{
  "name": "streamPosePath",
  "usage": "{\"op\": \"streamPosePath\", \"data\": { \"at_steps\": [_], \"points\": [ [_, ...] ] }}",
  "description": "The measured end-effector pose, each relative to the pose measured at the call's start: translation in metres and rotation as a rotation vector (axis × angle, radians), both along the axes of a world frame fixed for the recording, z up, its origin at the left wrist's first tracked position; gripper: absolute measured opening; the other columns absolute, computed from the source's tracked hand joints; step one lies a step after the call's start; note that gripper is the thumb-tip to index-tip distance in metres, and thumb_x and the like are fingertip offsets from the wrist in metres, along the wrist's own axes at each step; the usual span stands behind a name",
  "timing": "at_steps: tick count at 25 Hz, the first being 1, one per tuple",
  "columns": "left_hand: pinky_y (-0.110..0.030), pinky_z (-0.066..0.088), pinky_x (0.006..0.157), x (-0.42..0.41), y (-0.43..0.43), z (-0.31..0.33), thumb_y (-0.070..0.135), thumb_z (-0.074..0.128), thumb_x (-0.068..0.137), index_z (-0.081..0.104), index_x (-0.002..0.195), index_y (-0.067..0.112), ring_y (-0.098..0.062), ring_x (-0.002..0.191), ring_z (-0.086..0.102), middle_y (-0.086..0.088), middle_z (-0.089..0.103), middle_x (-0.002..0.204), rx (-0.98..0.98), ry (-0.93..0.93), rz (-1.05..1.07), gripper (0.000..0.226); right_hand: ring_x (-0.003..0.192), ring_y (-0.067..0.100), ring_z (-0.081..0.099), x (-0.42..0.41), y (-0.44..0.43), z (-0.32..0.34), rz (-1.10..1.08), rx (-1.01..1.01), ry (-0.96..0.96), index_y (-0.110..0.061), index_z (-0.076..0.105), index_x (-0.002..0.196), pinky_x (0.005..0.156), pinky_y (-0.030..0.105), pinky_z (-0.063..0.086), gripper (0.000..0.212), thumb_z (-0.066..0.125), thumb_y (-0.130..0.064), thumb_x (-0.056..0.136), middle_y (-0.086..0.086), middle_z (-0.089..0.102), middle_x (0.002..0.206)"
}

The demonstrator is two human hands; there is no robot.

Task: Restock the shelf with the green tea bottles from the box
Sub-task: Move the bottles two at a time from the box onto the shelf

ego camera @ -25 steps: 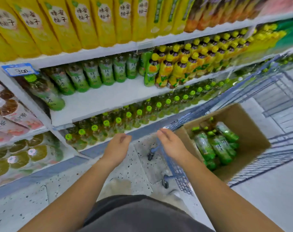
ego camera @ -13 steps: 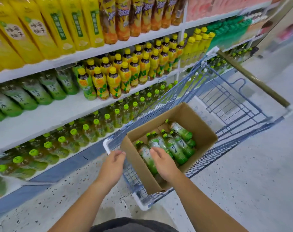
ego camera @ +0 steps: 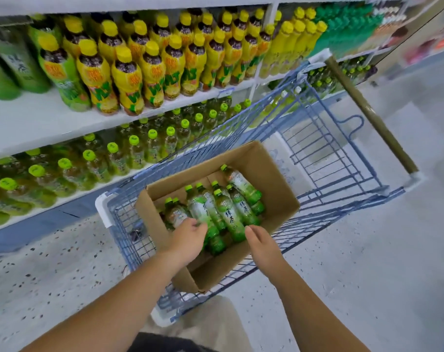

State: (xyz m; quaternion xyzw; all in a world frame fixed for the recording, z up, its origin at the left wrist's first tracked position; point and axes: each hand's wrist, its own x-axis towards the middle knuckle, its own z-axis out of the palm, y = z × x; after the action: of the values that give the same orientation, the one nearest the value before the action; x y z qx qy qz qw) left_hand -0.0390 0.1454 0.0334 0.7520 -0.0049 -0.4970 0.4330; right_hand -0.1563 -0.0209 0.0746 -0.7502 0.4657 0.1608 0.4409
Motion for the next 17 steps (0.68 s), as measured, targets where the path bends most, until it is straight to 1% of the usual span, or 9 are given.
{"op": "streamPosePath", "data": {
  "at_steps": [2, 3, 6, 8, 11, 13, 14, 15, 17],
  "points": [
    [-0.026, 0.039, 0.075, 0.007, -0.008, -0.018, 0.052, 0.036, 0.101, 0.034, 0.152, 0.018, -0.003, 0.088, 0.051, 0.011, 0.058, 0.109, 0.047, 0.022, -0.035, 0.061, 0.105, 0.008, 0.052, 0.005, -0.018, -0.012, 0.014, -0.004, 0.051, -0.024, 0.054, 0.136, 0.089, 0.027, 0.035, 0.046, 0.043, -0.051, 0.101, -0.009, 0.059, 0.119],
    [-0.027, 0.040, 0.071, 0.011, -0.014, -0.030, 0.053, 0.036, 0.100, 0.034, 0.151, 0.018, -0.003, 0.083, 0.051, 0.010, 0.057, 0.104, 0.066, 0.034, -0.035, 0.062, 0.103, 0.008, 0.053, 0.009, -0.027, -0.021, 0.039, -0.003, 0.080, -0.023, 0.055, 0.134, 0.089, 0.029, 0.035, 0.045, 0.044, -0.051, 0.101, -0.010, 0.059, 0.115],
    [-0.031, 0.039, 0.063, 0.018, -0.030, -0.069, 0.049, 0.039, 0.098, 0.043, 0.141, 0.007, -0.016, 0.074, 0.056, -0.020, 0.061, 0.126, 0.119, 0.049, -0.008, 0.061, 0.114, 0.016, 0.057, 0.024, -0.056, -0.055, 0.132, -0.034, 0.141, -0.021, 0.057, 0.134, 0.093, 0.031, 0.038, 0.046, 0.045, -0.050, 0.101, -0.005, 0.063, 0.117],
    [-0.031, 0.036, 0.056, 0.018, -0.046, -0.097, 0.044, 0.040, 0.099, 0.045, 0.138, 0.000, -0.023, 0.069, 0.059, -0.030, 0.059, 0.124, 0.147, 0.049, 0.043, 0.059, 0.121, 0.020, 0.055, 0.036, -0.075, -0.085, 0.229, -0.057, 0.197, -0.020, 0.054, 0.139, 0.095, 0.031, 0.037, 0.052, 0.044, -0.052, 0.100, 0.000, 0.062, 0.129],
    [-0.031, 0.042, 0.064, 0.013, -0.073, -0.133, 0.044, 0.038, 0.101, 0.034, 0.149, 0.006, -0.019, 0.078, 0.058, -0.016, 0.064, 0.113, 0.219, 0.049, 0.110, 0.061, 0.128, 0.021, 0.051, 0.049, -0.102, -0.134, 0.357, -0.048, 0.256, -0.020, 0.047, 0.145, 0.095, 0.030, 0.034, 0.059, 0.040, -0.057, 0.100, 0.003, 0.057, 0.139],
    [-0.024, 0.040, 0.050, 0.007, -0.090, -0.151, 0.043, 0.038, 0.102, 0.022, 0.154, 0.008, -0.013, 0.069, 0.058, -0.006, 0.062, 0.103, 0.286, 0.067, 0.143, 0.065, 0.130, 0.023, 0.050, 0.053, -0.116, -0.167, 0.402, -0.030, 0.295, -0.020, 0.046, 0.147, 0.101, 0.034, 0.037, 0.061, 0.040, -0.058, 0.099, 0.004, 0.055, 0.143],
    [-0.023, 0.039, 0.043, 0.005, -0.098, -0.158, 0.043, 0.040, 0.101, 0.019, 0.154, 0.008, -0.013, 0.068, 0.060, -0.006, 0.063, 0.103, 0.315, 0.078, 0.161, 0.067, 0.129, 0.023, 0.051, 0.053, -0.122, -0.182, 0.420, -0.027, 0.313, -0.019, 0.045, 0.147, 0.102, 0.035, 0.037, 0.062, 0.040, -0.058, 0.099, 0.005, 0.055, 0.143],
    [-0.023, 0.040, 0.044, 0.003, -0.106, -0.164, 0.042, 0.043, 0.101, 0.018, 0.153, 0.007, -0.017, 0.075, 0.064, -0.010, 0.063, 0.110, 0.345, 0.089, 0.178, 0.068, 0.125, 0.023, 0.053, 0.054, -0.126, -0.195, 0.441, -0.025, 0.324, -0.018, 0.044, 0.148, 0.101, 0.034, 0.038, 0.063, 0.042, -0.058, 0.099, 0.006, 0.055, 0.142],
    [-0.031, 0.053, 0.064, 0.001, -0.119, -0.177, 0.041, 0.050, 0.098, 0.019, 0.150, 0.005, -0.029, 0.099, 0.066, -0.017, 0.058, 0.127, 0.432, 0.087, 0.180, 0.070, 0.112, 0.021, 0.058, 0.057, -0.132, -0.216, 0.493, -0.031, 0.334, -0.015, 0.043, 0.148, 0.093, 0.030, 0.041, 0.066, 0.048, -0.056, 0.097, 0.007, 0.058, 0.138]
  ]
}}
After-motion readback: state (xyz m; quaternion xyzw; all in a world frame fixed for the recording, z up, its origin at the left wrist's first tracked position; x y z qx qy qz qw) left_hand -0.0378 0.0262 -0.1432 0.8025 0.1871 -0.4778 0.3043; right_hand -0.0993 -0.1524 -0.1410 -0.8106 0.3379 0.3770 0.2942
